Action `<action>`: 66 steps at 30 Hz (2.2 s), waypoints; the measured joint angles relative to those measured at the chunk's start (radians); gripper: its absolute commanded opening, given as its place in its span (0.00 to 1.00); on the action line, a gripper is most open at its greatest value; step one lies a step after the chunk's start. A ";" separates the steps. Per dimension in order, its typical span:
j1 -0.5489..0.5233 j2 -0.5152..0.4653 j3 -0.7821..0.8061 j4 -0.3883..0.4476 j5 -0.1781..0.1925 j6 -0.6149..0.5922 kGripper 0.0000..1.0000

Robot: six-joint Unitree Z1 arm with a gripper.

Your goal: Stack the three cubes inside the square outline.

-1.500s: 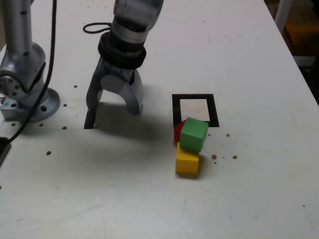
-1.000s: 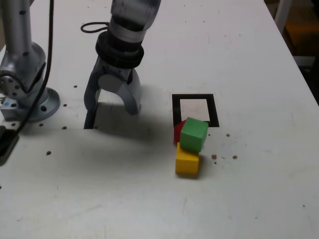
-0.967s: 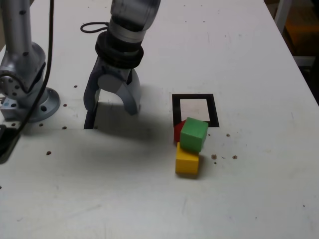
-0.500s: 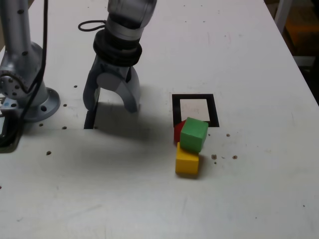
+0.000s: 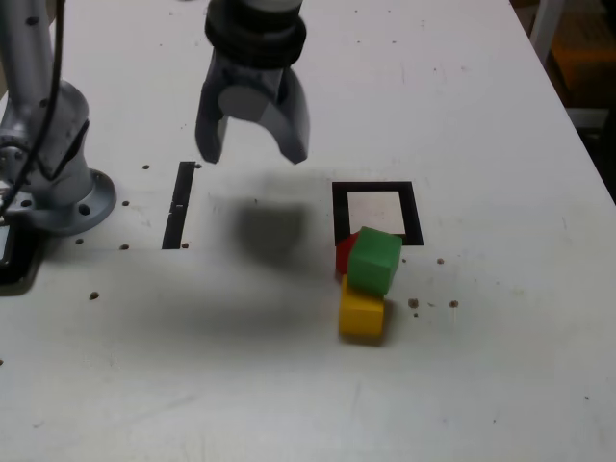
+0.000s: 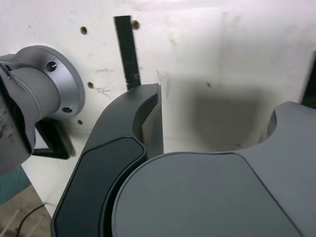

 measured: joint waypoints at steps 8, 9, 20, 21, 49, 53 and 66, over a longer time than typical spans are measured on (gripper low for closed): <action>-0.067 0.001 -0.155 0.060 0.014 0.000 0.81; -0.081 0.009 -0.173 0.068 0.014 0.002 0.81; -0.229 0.069 -0.322 0.064 -0.014 -0.010 0.81; -0.233 0.071 -0.328 0.064 -0.014 -0.010 0.81; -0.369 0.275 -0.451 0.046 -0.035 -0.020 0.81; -0.375 0.295 -0.462 0.044 -0.038 -0.019 0.80; -0.387 0.348 -0.463 0.042 -0.045 -0.018 0.74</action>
